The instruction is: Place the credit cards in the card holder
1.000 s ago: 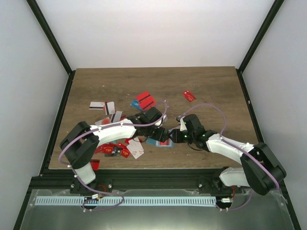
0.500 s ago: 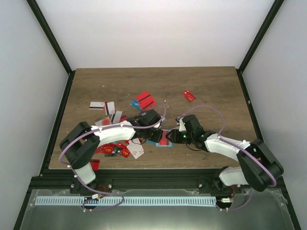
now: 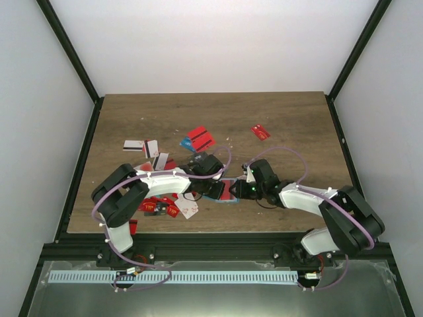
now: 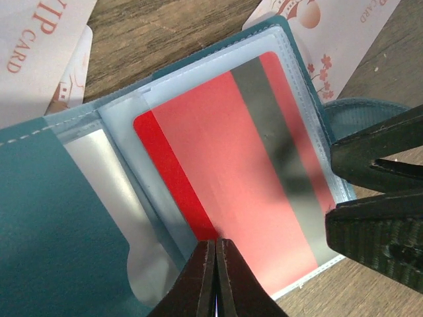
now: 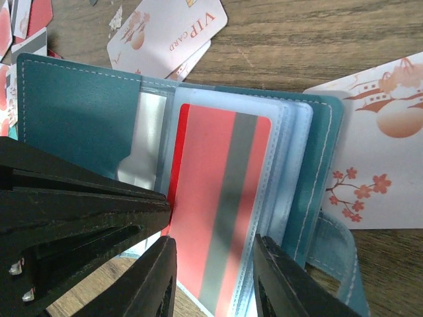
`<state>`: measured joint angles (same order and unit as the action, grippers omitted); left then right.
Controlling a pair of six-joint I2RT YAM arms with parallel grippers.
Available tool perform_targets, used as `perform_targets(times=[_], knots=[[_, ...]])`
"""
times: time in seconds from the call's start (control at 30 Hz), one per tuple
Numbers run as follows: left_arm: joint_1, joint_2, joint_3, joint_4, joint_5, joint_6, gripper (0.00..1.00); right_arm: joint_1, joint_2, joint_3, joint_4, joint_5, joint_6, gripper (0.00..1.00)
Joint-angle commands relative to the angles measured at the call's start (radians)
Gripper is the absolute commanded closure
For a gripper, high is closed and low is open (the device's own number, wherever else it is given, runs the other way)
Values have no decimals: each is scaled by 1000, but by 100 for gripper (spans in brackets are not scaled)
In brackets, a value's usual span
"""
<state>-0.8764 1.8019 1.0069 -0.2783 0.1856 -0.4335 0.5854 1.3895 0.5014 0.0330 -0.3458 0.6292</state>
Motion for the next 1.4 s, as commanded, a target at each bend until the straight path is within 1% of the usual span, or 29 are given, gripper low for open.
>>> perform_targets(times=[0.0, 0.3, 0.57, 0.77, 0.9, 1.1, 1.27, 1.37], knots=[[5, 27, -20, 25, 0, 12, 96, -6, 17, 3, 23, -2, 0, 66], [7, 62, -38, 36, 0, 1, 96, -6, 32, 5, 31, -7, -3, 65], [6, 55, -40, 39, 1, 1, 96, -6, 27, 3, 59, -53, -2, 66], [5, 49, -40, 41, 9, -1, 96, -7, 18, 4, 55, -60, -1, 67], [6, 45, -36, 58, 32, -8, 96, -6, -4, 3, 60, -73, -8, 67], [5, 44, -31, 104, 108, -27, 96, -7, -54, 9, 41, -79, -13, 67], [6, 35, -29, 151, 153, -46, 96, -7, -53, 14, 22, -79, -20, 67], [6, 28, -22, 151, 148, -51, 96, -7, -47, 11, 26, -87, -17, 67]])
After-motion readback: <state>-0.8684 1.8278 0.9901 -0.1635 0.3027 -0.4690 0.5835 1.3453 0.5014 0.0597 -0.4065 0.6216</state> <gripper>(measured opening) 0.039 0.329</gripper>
